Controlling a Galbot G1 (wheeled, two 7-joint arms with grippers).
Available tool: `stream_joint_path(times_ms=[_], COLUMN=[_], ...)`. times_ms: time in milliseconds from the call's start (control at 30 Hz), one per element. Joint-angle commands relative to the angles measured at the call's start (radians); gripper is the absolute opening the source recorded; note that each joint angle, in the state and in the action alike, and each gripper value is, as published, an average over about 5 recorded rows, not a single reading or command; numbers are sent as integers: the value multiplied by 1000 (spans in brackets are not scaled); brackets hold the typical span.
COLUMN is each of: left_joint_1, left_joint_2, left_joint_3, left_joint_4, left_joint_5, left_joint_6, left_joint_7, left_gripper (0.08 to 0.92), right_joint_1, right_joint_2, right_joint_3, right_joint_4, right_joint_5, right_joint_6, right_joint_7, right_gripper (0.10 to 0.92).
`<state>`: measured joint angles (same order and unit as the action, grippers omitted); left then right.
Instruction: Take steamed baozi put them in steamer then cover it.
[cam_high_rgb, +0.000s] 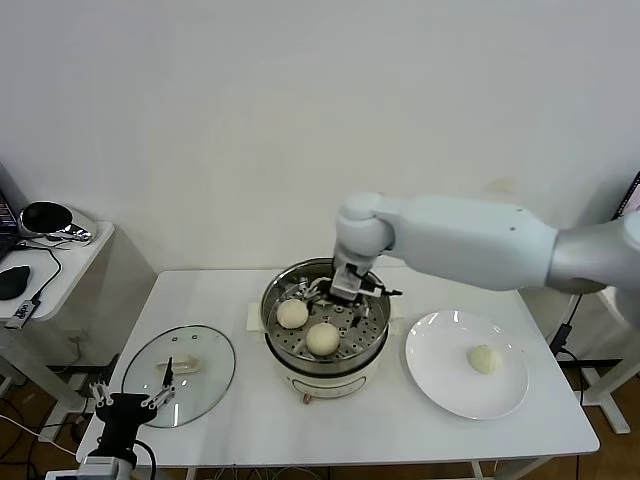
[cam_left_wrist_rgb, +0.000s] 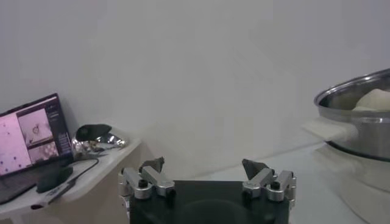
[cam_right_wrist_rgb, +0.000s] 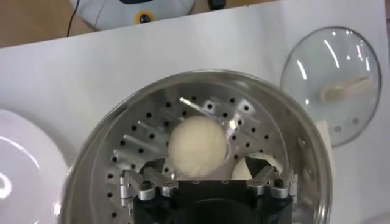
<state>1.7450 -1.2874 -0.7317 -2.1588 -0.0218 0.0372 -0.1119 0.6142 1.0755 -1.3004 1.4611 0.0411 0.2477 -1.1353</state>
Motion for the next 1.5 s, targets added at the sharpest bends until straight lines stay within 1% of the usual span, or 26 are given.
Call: stream_joint_path(times_ms=[33,133,200,300,533,667,867,1033,1200,1500], left_joint_1=[-6,-9,-11,-18,-25,-26,-28,-24,-20,-16], left_joint_2=[11,20,25,31,35,34,33,31,28,22], left_joint_3=[5,8,10,11,7,7,9,4,-1,-5], left_joint_4=[-1,-3,-4,-5,-3,-3,-7,-12,-14,-15], left_joint_5=[1,0,0,-1,-6,-4,0,3,5,6], left_joint_6=[3,4,4,7,9,11,22,28,30,30], left_joint_7=[1,2,2,3,3,4,5,8,8,8], left_gripper=[823,823,823,823,823,823,823,823,823,823], right_joint_1=[102,106,91,36,-149,-327,-607,-733,-790,-802], right_joint_2=[-306,-421,-494,-590,-703,-739,-730,-681,-631,-539], right_joint_3=[13,14,17,43,126,258,468,577,626,634], right_joint_4=[155,189,200,206,173,134,44,-31,-86,-173], right_joint_5=[136,151,137,75,-70,-131,-201,-229,-256,-265], right_joint_6=[-397,-494,-525,-540,-522,-516,-505,-507,-506,-498], right_joint_7=[-9,13,25,33,30,49,65,74,76,89], right_gripper=[823,823,823,823,823,823,823,823,823,823])
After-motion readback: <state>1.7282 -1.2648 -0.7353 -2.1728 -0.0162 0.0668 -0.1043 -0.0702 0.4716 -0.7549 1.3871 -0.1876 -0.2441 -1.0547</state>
